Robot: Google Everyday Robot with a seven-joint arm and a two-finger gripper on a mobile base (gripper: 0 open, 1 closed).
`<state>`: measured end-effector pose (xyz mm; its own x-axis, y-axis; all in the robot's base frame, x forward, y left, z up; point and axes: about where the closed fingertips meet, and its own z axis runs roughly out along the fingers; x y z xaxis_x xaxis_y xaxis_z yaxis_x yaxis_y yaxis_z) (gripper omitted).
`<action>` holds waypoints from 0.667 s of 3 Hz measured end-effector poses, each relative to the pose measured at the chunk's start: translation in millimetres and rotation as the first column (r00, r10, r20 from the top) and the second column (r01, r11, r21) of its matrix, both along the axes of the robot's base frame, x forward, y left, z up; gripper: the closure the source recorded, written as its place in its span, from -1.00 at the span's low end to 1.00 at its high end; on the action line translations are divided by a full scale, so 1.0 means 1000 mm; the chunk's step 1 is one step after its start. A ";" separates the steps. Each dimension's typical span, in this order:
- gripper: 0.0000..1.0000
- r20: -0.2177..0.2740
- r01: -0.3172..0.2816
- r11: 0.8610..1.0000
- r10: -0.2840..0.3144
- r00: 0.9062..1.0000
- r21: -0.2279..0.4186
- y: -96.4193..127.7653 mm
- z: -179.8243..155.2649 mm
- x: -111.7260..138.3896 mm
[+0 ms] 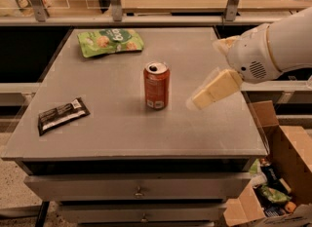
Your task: Knock coke can over
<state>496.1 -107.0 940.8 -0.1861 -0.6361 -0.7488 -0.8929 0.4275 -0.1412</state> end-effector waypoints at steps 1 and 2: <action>-1.00 0.016 0.009 0.995 -0.010 1.000 0.103 0.033 -0.014 0.024; -1.00 0.031 0.020 0.993 -0.024 0.999 0.114 0.035 -0.011 0.030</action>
Offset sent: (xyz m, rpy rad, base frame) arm 0.0206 0.0283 -0.0123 0.0884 -0.0141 -0.0078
